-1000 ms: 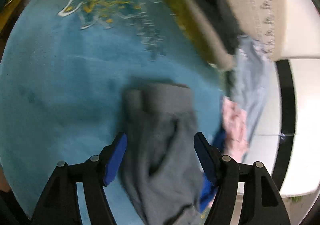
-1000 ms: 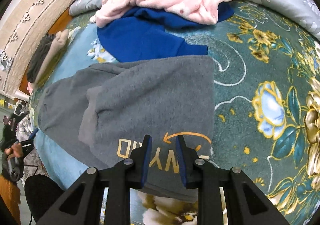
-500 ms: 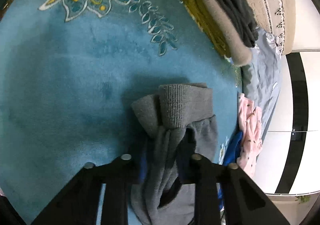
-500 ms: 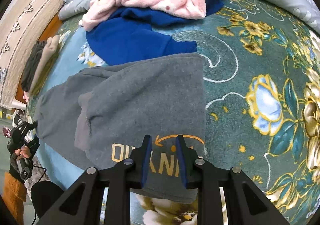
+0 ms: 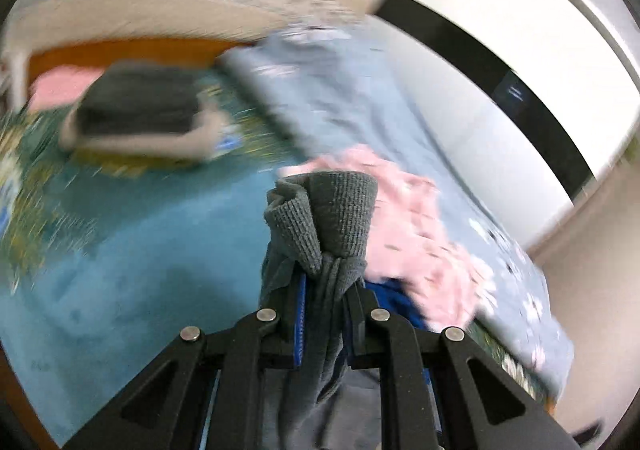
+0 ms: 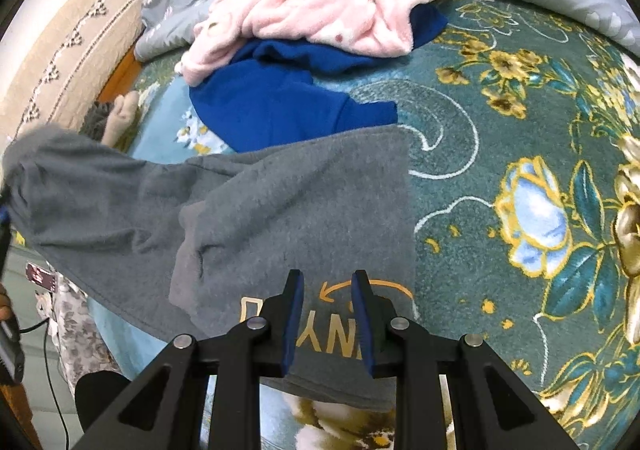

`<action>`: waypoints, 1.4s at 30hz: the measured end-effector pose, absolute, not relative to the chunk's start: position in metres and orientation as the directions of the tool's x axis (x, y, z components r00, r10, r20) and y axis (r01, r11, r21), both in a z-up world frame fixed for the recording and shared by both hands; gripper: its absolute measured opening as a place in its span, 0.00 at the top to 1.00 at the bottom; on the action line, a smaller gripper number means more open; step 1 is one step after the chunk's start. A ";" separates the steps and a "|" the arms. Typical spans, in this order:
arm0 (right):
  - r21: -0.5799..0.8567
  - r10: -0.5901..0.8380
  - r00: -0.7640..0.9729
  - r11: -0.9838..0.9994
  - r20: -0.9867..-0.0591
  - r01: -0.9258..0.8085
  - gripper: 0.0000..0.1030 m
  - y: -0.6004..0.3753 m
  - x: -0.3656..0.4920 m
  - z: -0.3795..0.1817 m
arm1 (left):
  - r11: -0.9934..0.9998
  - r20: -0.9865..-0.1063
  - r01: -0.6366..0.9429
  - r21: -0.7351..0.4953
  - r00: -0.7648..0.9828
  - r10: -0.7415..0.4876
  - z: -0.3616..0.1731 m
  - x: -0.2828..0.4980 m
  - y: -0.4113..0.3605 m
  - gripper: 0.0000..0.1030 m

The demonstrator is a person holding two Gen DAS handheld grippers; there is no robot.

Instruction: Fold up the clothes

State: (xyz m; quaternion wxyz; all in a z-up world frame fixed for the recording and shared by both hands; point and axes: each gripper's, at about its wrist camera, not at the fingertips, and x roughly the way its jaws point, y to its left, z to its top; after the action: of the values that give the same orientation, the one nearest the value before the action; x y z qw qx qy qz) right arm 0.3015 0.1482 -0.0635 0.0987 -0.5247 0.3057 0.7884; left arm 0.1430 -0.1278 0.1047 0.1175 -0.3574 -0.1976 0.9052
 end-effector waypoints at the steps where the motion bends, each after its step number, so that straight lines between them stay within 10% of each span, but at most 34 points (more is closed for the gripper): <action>1: 0.381 -0.162 -0.436 -0.790 -0.885 -0.480 0.74 0.151 0.303 -0.063 | -0.903 -0.598 -0.108 -0.415 -0.716 0.360 0.110 0.145 -0.111 0.86; 18: 0.382 -0.120 -0.437 -0.716 -0.892 -0.585 0.74 0.198 0.328 -0.075 | -0.815 -0.811 -0.574 0.080 -0.512 0.281 -0.011 0.242 0.116 0.86; 27: 0.383 -0.114 -0.429 -0.686 -0.896 -0.618 0.74 0.206 0.332 -0.082 | -0.793 -0.882 -0.609 0.035 -0.391 0.262 -0.047 0.261 0.133 0.84; 32: 0.382 -0.097 -0.437 -0.675 -0.894 -0.632 0.74 0.213 0.336 -0.080 | -0.795 -0.885 -0.602 -0.073 -0.329 0.331 -0.036 0.262 0.130 0.50; 42: 0.518 -0.195 -0.536 -0.647 -0.822 -0.560 0.71 0.223 0.331 -0.060 | -0.836 -0.817 -0.467 -0.287 -0.336 0.468 0.005 0.255 0.067 0.43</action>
State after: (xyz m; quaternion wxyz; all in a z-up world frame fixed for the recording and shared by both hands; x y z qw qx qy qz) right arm 0.3309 0.2228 -0.0599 0.1173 -0.4674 0.4034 0.7779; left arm 0.2550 0.0671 0.0050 0.2863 -0.5002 -0.0006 0.8172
